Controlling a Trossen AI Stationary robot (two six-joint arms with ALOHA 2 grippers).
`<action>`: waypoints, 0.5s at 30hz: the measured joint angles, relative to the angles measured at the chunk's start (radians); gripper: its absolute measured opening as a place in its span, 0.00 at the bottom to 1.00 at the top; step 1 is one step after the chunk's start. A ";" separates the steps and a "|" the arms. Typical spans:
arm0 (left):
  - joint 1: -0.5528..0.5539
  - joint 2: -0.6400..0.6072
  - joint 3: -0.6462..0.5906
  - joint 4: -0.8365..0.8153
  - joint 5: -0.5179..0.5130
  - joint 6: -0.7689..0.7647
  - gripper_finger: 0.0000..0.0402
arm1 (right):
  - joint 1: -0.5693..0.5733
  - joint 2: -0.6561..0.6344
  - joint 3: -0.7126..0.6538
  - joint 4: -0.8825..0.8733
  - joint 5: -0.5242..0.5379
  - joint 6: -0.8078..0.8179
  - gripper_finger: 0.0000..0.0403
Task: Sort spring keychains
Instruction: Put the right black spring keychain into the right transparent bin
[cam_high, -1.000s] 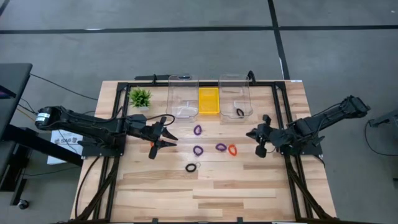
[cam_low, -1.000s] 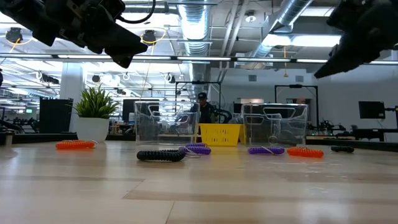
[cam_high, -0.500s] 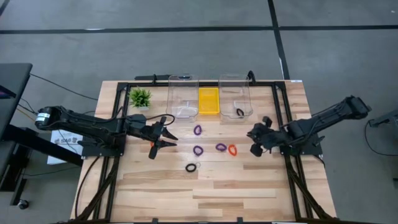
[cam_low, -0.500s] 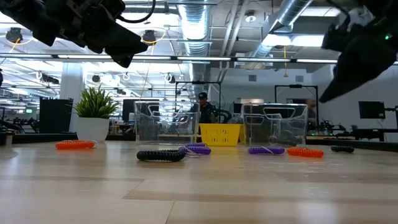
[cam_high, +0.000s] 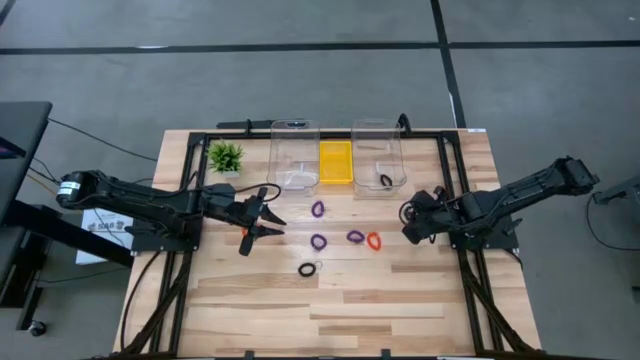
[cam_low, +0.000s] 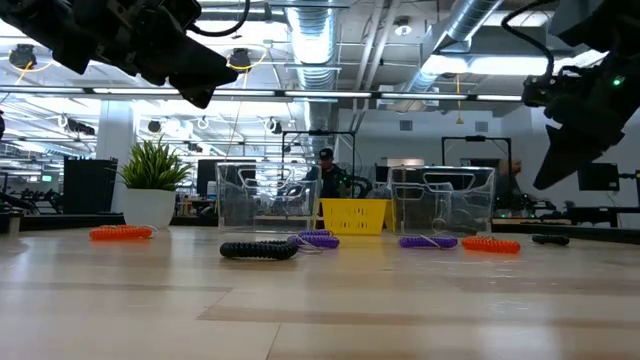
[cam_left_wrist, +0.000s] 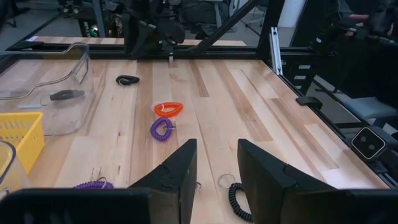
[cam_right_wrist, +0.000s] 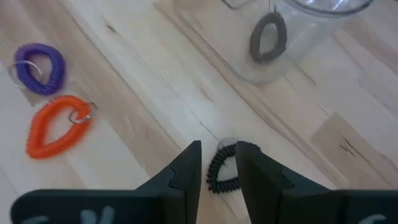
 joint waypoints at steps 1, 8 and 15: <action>0.000 0.000 0.000 0.000 0.000 0.000 0.28 | 0.000 0.015 0.000 0.002 0.000 0.000 0.24; 0.000 0.000 0.000 0.003 0.000 0.000 0.28 | 0.000 0.138 0.000 -0.001 -0.001 0.001 0.32; 0.000 0.000 0.000 0.004 0.000 0.000 0.28 | 0.000 0.231 0.000 0.018 -0.004 0.002 0.39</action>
